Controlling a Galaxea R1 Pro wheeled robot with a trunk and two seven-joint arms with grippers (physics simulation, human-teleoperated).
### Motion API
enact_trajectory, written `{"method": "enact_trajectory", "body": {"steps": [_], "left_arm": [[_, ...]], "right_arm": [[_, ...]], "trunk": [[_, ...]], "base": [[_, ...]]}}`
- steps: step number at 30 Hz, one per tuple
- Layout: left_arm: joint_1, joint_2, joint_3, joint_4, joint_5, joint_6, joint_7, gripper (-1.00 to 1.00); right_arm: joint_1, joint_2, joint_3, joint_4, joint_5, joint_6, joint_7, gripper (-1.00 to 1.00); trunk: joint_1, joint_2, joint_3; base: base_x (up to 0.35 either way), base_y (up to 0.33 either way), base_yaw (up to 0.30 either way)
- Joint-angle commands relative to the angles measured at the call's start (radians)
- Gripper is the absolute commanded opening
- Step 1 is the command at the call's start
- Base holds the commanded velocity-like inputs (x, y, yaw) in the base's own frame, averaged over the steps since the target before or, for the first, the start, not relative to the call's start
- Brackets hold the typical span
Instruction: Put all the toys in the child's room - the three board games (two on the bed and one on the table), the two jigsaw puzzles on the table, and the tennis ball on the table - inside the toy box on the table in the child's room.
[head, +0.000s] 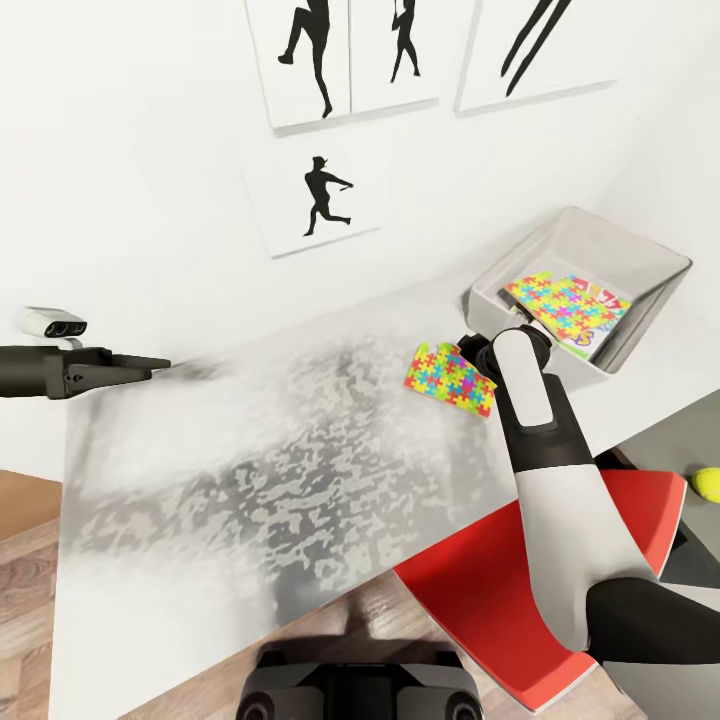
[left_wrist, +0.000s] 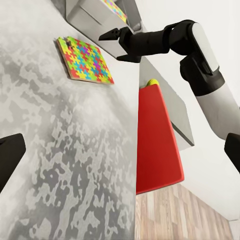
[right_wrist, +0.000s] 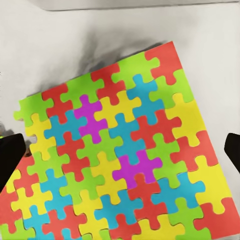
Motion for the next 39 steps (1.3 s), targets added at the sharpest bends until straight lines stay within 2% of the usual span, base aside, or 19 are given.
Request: {"method": "enact_trajectory", "body": {"steps": [1, 14, 18, 23, 31, 33, 36, 39], "left_arm": [[-0.001, 0.001, -0.001, 0.000, 0.000, 0.011, -0.004, 1.00], [-0.001, 0.000, -0.001, 0.000, 0.000, 0.011, -0.004, 1.00], [-0.001, 0.004, 0.012, 0.023, -0.011, 0.012, 0.007, 1.00], [0.009, 0.006, 0.015, 0.051, -0.014, 0.008, 0.014, 1.00], [0.020, -0.013, 0.032, 0.096, -0.025, -0.037, 0.059, 1.00], [0.022, -0.025, 0.026, 0.084, -0.025, -0.032, 0.059, 1.00], [0.022, -0.042, 0.026, 0.081, -0.025, -0.034, 0.060, 1.00], [0.023, -0.058, 0.027, 0.088, -0.027, -0.039, 0.060, 1.00]], "right_arm": [[-0.001, 0.000, 0.000, -0.001, -0.005, 0.008, -0.007, 1.00], [-0.001, 0.000, 0.000, 0.001, -0.007, 0.008, -0.007, 1.00], [0.022, 0.020, -0.018, -0.013, 0.001, -0.014, 0.015, 1.00], [0.029, 0.017, -0.013, -0.010, -0.001, -0.031, 0.043, 1.00], [0.044, -0.002, -0.003, -0.006, -0.004, -0.011, 0.088, 1.00], [0.042, 0.007, 0.002, 0.005, 0.007, -0.011, 0.099, 1.00], [0.042, 0.007, 0.000, 0.022, 0.005, 0.006, 0.110, 1.00], [0.042, 0.000, -0.005, 0.009, -0.003, 0.023, 0.093, 1.00]], "trunk": [[0.001, -0.002, -0.001], [0.001, -0.002, -0.002], [0.001, -0.002, -0.002], [0.001, -0.002, -0.002], [0.001, -0.002, -0.002], [0.001, -0.002, -0.002], [0.001, -0.002, -0.002], [0.001, -0.002, -0.002]], "base": [[0.000, 0.000, 0.000], [0.000, 0.000, 0.000], [0.000, 0.000, 0.000], [0.000, 0.000, 0.000], [0.000, 0.000, 0.000], [0.000, 0.000, 0.000], [0.000, 0.000, 0.000], [0.000, 0.000, 0.000]]}}
